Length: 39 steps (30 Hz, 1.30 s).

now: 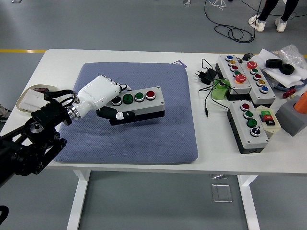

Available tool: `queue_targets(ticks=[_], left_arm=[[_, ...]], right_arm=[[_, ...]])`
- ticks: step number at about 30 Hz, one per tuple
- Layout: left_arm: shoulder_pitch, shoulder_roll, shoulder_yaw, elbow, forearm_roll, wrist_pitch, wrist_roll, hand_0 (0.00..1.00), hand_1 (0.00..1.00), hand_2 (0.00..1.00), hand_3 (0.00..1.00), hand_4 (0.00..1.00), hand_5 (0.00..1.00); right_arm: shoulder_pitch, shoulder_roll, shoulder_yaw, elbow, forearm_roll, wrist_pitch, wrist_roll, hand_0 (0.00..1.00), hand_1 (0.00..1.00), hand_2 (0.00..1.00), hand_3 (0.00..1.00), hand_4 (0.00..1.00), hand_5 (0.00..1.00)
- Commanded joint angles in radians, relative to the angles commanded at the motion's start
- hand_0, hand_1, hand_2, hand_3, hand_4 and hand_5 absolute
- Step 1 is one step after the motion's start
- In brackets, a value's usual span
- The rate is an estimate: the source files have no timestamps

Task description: Pick up the button,place it on the desk,press the button,press the button

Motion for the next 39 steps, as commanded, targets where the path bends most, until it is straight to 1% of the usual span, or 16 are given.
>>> queue_targets(ticks=[3, 4, 9, 16, 22, 23, 29, 30, 35, 36, 39], left_arm=[[-0.012, 0.006, 0.033, 0.002, 0.000, -0.004, -0.026, 0.062, 0.002, 0.002, 0.124, 0.426, 0.002], [-0.014, 0.005, 0.038, 0.005, 0.000, -0.011, -0.029, 0.062, 0.002, 0.002, 0.124, 0.426, 0.002], [-0.019, -0.003, 0.046, 0.024, 0.000, -0.020, -0.034, 0.064, 0.002, 0.002, 0.123, 0.430, 0.002], [-0.005, -0.018, 0.021, 0.048, 0.000, -0.054, -0.011, 0.067, 0.002, 0.002, 0.123, 0.432, 0.002], [-0.003, -0.019, 0.015, 0.049, 0.000, -0.071, -0.009, 0.076, 0.002, 0.008, 0.131, 0.430, 0.002], [-0.003, -0.017, 0.013, 0.046, 0.000, -0.086, -0.005, 0.110, 0.008, 0.063, 0.203, 0.361, 0.002], [0.004, -0.013, 0.003, 0.038, 0.000, -0.126, 0.006, 0.110, 0.008, 0.063, 0.203, 0.361, 0.002], [0.005, -0.012, 0.002, 0.036, 0.000, -0.127, 0.005, 0.186, 0.154, 0.189, 0.275, 0.420, 0.002], [0.010, -0.012, -0.011, 0.028, 0.000, -0.135, -0.001, 0.186, 0.154, 0.189, 0.275, 0.420, 0.002], [0.010, -0.012, -0.013, 0.028, 0.000, -0.138, -0.004, 0.440, 0.389, 0.437, 0.441, 0.507, 0.002], [0.010, -0.009, -0.019, 0.027, 0.000, -0.142, -0.008, 0.440, 0.389, 0.437, 0.441, 0.507, 0.002]], right_arm=[[0.000, 0.000, -0.001, 0.000, 0.000, 0.000, 0.000, 0.665, 0.640, 0.661, 0.575, 0.357, 0.231], [0.000, 0.000, 0.000, 0.000, 0.000, 0.000, 0.000, 0.665, 0.640, 0.661, 0.575, 0.357, 0.231], [0.000, 0.000, -0.001, 0.000, 0.001, 0.000, -0.001, 0.666, 0.640, 0.661, 0.576, 0.356, 0.230], [-0.001, 0.001, -0.003, 0.000, 0.002, 0.000, -0.001, 0.667, 0.641, 0.661, 0.576, 0.356, 0.230], [-0.002, 0.001, -0.001, 0.000, -0.002, 0.001, -0.001, 0.667, 0.640, 0.661, 0.575, 0.356, 0.230], [-0.002, 0.001, -0.001, 0.000, -0.002, 0.001, -0.001, 0.668, 0.640, 0.660, 0.576, 0.356, 0.229], [-0.005, 0.001, 0.000, 0.000, -0.003, 0.001, -0.002, 0.668, 0.640, 0.660, 0.576, 0.356, 0.229], [-0.006, 0.001, 0.000, 0.000, -0.003, 0.001, -0.002, 0.668, 0.641, 0.661, 0.575, 0.355, 0.229], [-0.009, 0.001, -0.001, 0.000, -0.004, 0.002, -0.001, 0.668, 0.641, 0.661, 0.575, 0.355, 0.229], [-0.009, 0.001, -0.001, 0.000, -0.003, 0.001, -0.001, 0.668, 0.641, 0.660, 0.575, 0.355, 0.228], [-0.009, 0.001, -0.001, 0.000, -0.002, 0.001, -0.001, 0.668, 0.641, 0.660, 0.575, 0.355, 0.228]])
